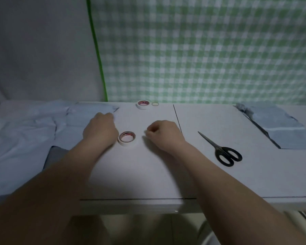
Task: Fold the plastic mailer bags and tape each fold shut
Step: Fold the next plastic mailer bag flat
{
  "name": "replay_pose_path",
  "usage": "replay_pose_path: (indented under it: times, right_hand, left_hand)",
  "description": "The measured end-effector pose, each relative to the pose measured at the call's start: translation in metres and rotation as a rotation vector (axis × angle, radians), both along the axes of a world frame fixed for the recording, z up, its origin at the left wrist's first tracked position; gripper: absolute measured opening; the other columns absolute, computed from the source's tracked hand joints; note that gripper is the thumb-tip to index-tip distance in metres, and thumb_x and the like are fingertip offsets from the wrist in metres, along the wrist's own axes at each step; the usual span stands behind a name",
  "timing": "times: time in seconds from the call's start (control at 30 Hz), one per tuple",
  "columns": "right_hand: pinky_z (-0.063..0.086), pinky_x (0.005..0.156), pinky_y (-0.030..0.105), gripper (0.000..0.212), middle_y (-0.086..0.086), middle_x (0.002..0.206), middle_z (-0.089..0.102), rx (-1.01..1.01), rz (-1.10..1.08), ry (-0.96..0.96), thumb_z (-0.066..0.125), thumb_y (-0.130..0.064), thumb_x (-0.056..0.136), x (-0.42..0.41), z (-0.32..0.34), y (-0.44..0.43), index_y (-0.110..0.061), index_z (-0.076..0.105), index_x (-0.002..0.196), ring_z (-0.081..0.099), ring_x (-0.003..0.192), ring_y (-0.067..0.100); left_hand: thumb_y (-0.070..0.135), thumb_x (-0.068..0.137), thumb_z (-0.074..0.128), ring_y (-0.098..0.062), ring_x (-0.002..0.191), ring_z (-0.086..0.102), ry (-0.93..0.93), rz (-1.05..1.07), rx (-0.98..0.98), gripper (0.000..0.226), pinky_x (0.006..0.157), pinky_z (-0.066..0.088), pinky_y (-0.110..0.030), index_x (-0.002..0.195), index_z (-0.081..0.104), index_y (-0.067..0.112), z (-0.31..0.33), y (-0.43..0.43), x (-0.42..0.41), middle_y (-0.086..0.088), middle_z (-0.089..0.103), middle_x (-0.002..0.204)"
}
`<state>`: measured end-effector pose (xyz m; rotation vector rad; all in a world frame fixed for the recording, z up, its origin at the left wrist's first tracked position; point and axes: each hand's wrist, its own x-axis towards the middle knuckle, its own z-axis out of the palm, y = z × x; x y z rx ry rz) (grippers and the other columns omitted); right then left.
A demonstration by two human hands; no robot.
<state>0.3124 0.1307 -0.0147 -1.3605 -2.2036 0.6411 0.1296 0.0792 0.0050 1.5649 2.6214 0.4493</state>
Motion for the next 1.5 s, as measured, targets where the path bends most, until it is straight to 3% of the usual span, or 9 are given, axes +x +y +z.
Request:
replay_pose_path:
  times: [0.13,0.3,0.63,0.77,0.87,1.0,1.17,1.33,1.5]
  right_hand:
    - [0.045,0.094,0.036,0.024,-0.001,0.114,0.059,0.050,0.192,-0.043,0.069,-0.037,0.077,-0.029,-0.007,-0.013,-0.029,0.069,0.100,0.053,0.110,0.017]
    - [0.045,0.080,0.031,0.019,-0.003,0.120,0.053,0.171,0.149,-0.153,0.060,-0.032,0.084,-0.027,-0.007,-0.018,-0.025,0.065,0.100,0.050,0.110,0.019]
    - [0.034,0.071,0.031,0.026,0.005,0.109,0.057,0.266,-0.394,-0.369,0.042,-0.027,0.095,0.042,-0.001,0.004,-0.013,0.064,0.100,0.043,0.108,0.027]
    - [0.030,0.073,0.031,0.025,0.005,0.105,0.057,0.247,-0.506,-0.518,0.040,-0.020,0.093,0.062,0.000,0.009,-0.015,0.062,0.103,0.043,0.106,0.027]
    - [0.030,0.075,0.031,0.027,0.006,0.109,0.058,0.295,-0.528,-0.415,0.042,-0.025,0.093,0.066,-0.001,0.008,-0.015,0.062,0.108,0.043,0.106,0.027]
    - [0.042,0.074,0.031,0.025,0.004,0.096,0.067,0.148,-0.419,0.040,0.050,-0.029,0.090,0.051,0.010,0.005,-0.016,0.063,0.107,0.056,0.099,0.025]
    - [0.050,0.092,0.043,0.028,0.005,0.095,0.071,-0.319,-0.212,0.279,0.060,-0.036,0.082,0.027,0.015,0.003,-0.017,0.062,0.103,0.065,0.097,0.026]
    - [0.054,0.084,0.035,0.044,0.007,0.115,0.063,-0.476,-0.109,0.358,0.064,-0.008,0.081,0.017,0.011,0.006,-0.024,0.059,0.121,0.063,0.096,0.023]
    - [0.049,0.092,0.029,0.040,0.007,0.120,0.064,-0.404,-0.137,0.329,0.054,0.004,0.084,0.014,0.011,0.007,-0.016,0.067,0.116,0.060,0.098,0.019]
  left_hand:
    - [0.020,0.089,0.052,-0.036,0.122,0.042,-0.005,0.100,-0.133,0.042,0.098,0.039,-0.041,0.128,0.047,0.005,-0.013,-0.007,-0.025,-0.017,0.042,0.132]
    - [0.012,0.095,0.047,-0.035,0.132,0.038,-0.048,0.084,-0.247,0.043,0.110,0.028,-0.038,0.135,0.043,-0.003,-0.020,0.008,-0.033,-0.019,0.039,0.144]
    - [0.014,0.097,0.035,-0.038,0.110,0.050,-0.143,-0.150,-0.050,0.031,0.094,0.042,-0.040,0.105,0.057,-0.006,-0.006,0.016,0.019,-0.023,0.054,0.119]
    - [0.014,0.098,0.036,-0.031,0.091,0.055,-0.275,-0.335,-0.087,0.031,0.070,0.039,-0.026,0.094,0.062,-0.001,0.007,0.006,0.062,-0.014,0.059,0.095]
    - [0.018,0.097,0.039,-0.017,0.068,0.042,-0.386,-0.464,-0.093,0.034,0.054,0.029,-0.024,0.064,0.044,0.013,0.011,-0.007,0.089,-0.003,0.046,0.073]
    - [0.026,0.094,0.050,-0.017,0.067,0.046,-0.483,-0.508,-0.071,0.027,0.062,0.036,-0.029,0.070,0.053,0.012,0.017,-0.008,0.090,-0.004,0.053,0.071]
    - [0.030,0.085,0.055,-0.034,0.114,0.049,-0.338,0.037,0.266,0.026,0.100,0.041,-0.036,0.109,0.061,0.021,0.010,0.001,0.036,-0.015,0.045,0.128]
    - [0.003,0.081,0.061,-0.028,0.116,0.052,-0.866,0.175,0.303,0.060,0.087,0.044,-0.027,0.138,0.045,0.016,-0.013,-0.004,-0.003,-0.012,0.046,0.137]
    - [-0.012,0.082,0.058,-0.029,0.113,0.057,-1.081,0.075,0.320,0.048,0.090,0.047,-0.029,0.127,0.057,0.003,-0.015,0.004,0.005,-0.017,0.056,0.129]
